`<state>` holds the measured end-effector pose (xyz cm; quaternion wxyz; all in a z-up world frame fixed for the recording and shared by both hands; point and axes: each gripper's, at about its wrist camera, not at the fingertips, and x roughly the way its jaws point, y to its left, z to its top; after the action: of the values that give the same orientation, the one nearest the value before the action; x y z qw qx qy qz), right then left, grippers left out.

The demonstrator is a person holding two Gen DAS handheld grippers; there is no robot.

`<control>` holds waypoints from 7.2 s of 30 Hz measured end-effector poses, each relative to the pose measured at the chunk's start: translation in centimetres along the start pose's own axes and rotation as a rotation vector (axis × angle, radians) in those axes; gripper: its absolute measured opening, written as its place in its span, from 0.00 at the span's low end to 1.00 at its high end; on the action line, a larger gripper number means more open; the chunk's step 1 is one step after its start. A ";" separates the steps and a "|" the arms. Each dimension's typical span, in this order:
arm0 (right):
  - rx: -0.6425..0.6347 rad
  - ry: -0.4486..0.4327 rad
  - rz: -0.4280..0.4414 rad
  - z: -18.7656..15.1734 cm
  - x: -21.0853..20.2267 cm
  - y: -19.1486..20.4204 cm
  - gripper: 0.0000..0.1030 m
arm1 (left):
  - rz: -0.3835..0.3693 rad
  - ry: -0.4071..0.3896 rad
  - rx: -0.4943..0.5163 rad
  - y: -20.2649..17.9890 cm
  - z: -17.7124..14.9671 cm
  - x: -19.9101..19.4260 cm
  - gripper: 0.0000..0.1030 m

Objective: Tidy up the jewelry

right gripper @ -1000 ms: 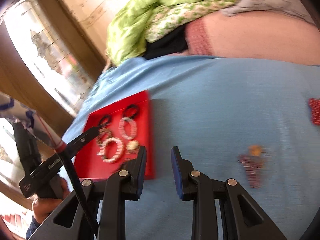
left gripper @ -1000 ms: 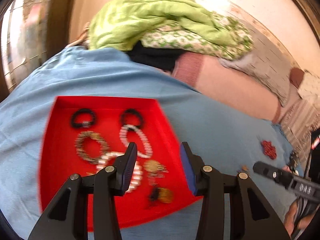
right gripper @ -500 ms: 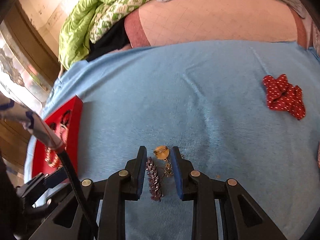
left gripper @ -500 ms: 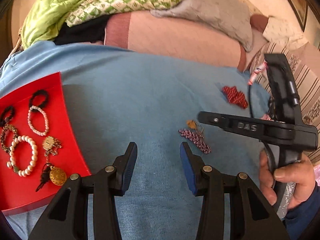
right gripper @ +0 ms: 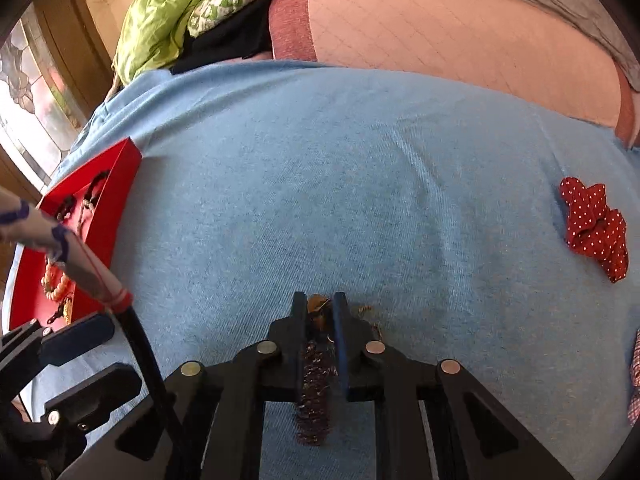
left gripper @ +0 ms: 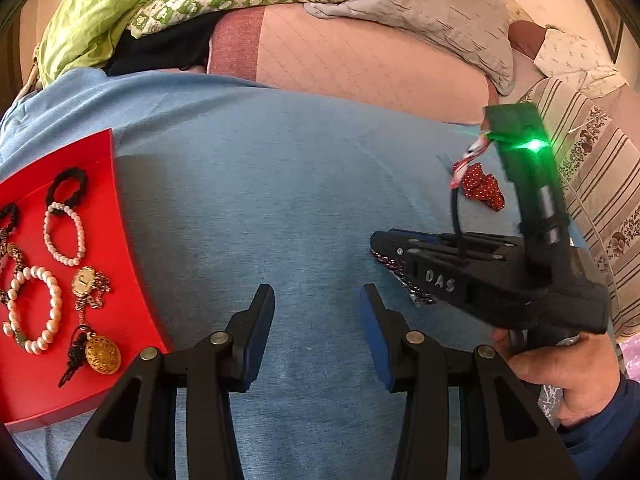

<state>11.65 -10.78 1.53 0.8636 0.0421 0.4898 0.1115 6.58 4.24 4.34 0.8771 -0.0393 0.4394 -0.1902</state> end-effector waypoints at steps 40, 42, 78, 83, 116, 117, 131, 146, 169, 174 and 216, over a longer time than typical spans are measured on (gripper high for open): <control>0.177 -0.220 0.212 -0.3 -9.9 -2.8 0.11 | 0.015 -0.095 0.001 -3.4 1.4 -1.5 0.10; 0.163 -0.224 0.211 -0.2 -10.0 -2.4 0.11 | 0.019 -0.106 -0.001 -3.0 1.5 -2.0 0.10; -0.028 -0.222 0.261 -1.3 -10.1 8.0 0.11 | 0.097 -0.221 -0.083 4.7 1.2 -8.5 0.10; -0.065 -0.223 0.282 -1.4 -10.3 11.3 0.11 | 0.115 -0.242 -0.129 8.0 0.3 -11.0 0.10; -0.146 0.022 0.370 -3.4 -0.1 25.7 0.11 | 0.216 -0.090 -0.351 21.7 -7.8 -13.0 0.11; -0.143 0.024 0.367 -3.4 0.0 25.5 0.11 | 0.217 -0.087 -0.350 21.6 -7.8 -12.9 0.11; -0.136 0.032 0.352 -3.7 0.1 25.2 0.12 | 0.252 -0.069 -0.315 20.9 -7.7 -12.1 0.11; -0.127 0.010 0.340 -3.3 -0.6 24.8 0.12 | 0.270 -0.086 -0.304 20.5 -7.4 -12.4 0.25; -0.129 -0.118 0.197 -2.3 -4.8 22.9 0.70 | 0.435 -0.208 -0.287 19.3 -6.6 -14.6 0.68; -0.181 -0.166 0.077 -2.7 -6.1 22.7 0.85 | 0.534 -0.233 -0.291 18.8 -6.5 -15.0 0.91; -0.366 -0.426 -0.035 -18.3 -21.9 15.3 0.94 | 0.747 -0.434 -0.259 0.8 -16.3 -25.1 0.92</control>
<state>-17.14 -1.68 13.16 0.9422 -0.1006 0.2694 0.1718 -19.55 15.85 13.15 0.9452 -0.0263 0.2496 0.2088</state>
